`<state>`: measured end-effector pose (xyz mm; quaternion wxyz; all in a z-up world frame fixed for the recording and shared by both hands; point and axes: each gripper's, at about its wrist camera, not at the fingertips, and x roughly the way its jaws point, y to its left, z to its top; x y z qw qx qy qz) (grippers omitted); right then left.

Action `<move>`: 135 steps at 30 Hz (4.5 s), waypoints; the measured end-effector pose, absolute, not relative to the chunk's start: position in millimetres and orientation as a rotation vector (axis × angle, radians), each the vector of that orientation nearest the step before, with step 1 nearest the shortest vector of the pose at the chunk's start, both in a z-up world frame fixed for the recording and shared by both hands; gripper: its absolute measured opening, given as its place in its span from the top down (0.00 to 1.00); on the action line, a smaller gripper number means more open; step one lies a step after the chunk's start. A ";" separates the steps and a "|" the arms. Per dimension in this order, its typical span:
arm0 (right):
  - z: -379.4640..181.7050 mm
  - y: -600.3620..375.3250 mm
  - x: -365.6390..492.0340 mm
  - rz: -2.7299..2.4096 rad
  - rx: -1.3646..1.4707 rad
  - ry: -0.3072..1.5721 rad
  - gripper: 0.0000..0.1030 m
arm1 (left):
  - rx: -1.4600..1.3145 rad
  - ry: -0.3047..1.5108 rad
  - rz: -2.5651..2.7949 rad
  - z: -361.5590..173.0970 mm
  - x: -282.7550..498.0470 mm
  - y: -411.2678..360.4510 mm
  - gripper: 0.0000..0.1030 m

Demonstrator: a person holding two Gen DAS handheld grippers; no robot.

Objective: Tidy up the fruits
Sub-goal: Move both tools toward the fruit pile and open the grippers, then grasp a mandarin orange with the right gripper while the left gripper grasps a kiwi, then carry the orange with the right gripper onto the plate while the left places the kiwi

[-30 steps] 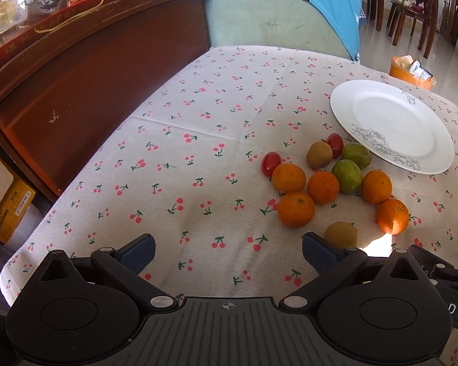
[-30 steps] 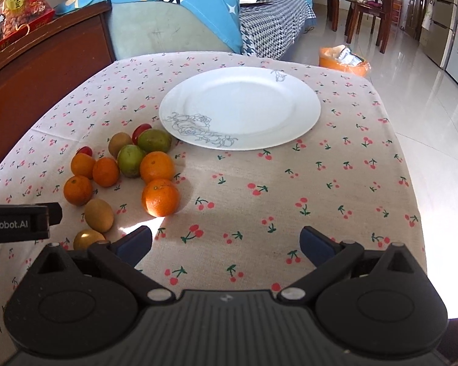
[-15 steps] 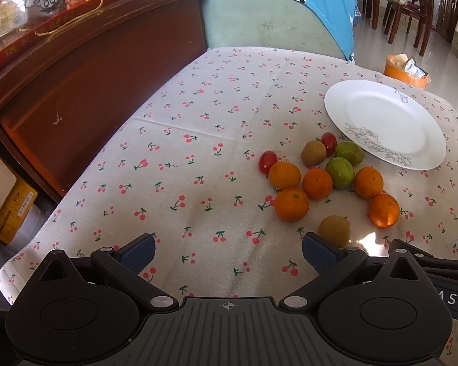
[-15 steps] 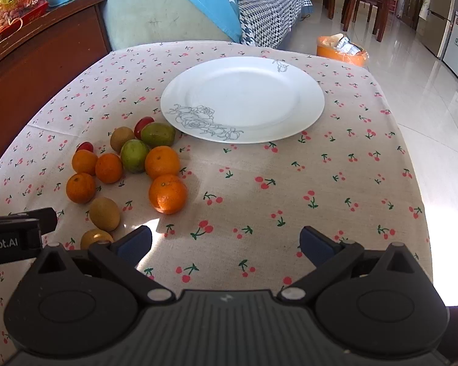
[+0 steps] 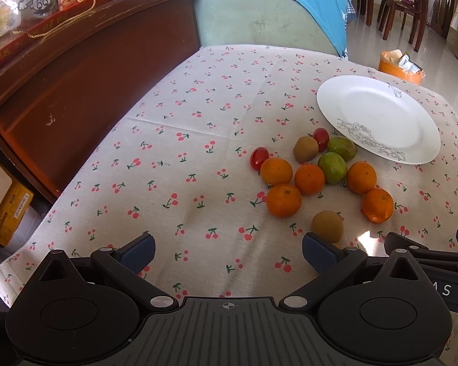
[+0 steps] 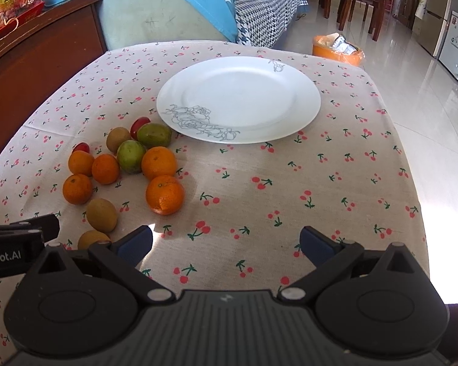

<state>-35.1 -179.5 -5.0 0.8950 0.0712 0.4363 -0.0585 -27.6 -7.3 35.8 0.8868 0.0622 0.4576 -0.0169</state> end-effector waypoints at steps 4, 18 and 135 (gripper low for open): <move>-5.0 -179.4 -35.3 -0.124 0.148 0.905 0.01 | 0.121 0.957 -0.041 35.4 -27.7 -7.1 0.00; -4.8 -183.8 -37.7 -0.114 0.169 0.897 0.02 | 0.092 0.942 -0.085 37.6 -31.1 -8.3 0.02; -0.9 -224.9 -23.5 0.120 0.411 0.631 0.70 | -0.027 0.709 -0.379 51.9 2.8 -57.2 0.77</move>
